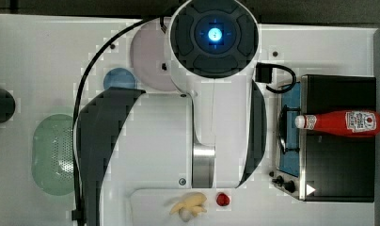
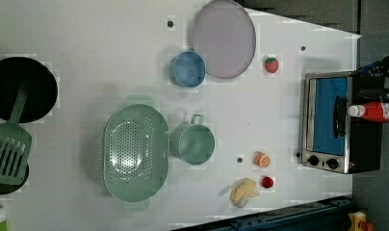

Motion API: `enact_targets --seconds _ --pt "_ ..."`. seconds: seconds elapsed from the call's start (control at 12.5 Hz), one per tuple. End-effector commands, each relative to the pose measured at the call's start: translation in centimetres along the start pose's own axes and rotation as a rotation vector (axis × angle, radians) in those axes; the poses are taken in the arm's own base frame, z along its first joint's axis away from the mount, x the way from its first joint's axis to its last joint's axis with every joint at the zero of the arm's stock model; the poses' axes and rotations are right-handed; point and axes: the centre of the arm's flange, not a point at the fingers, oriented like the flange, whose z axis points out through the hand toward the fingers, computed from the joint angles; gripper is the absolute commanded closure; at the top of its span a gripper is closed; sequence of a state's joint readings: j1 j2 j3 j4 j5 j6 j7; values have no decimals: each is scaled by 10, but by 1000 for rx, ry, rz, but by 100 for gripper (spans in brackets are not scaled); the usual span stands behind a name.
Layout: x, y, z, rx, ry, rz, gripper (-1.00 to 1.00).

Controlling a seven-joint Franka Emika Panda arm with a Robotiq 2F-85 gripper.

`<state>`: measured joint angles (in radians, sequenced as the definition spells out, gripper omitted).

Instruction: Pick Ketchup from oven and place it on table.

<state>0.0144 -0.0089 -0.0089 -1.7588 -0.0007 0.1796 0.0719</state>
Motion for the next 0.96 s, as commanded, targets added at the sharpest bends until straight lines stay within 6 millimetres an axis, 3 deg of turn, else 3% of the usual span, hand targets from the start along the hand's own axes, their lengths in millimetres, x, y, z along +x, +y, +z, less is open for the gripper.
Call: enact_targets --seconds 0.08,0.24,0.48,0.96 --pt "-70 122 -80 -6 -37 116 -58" --pt "-67 123 -80 -2 -34 121 -100" --pt "-41 138 -77 22 -20 178 -100" --pt "75 212 -32 85 -11 428 -100"
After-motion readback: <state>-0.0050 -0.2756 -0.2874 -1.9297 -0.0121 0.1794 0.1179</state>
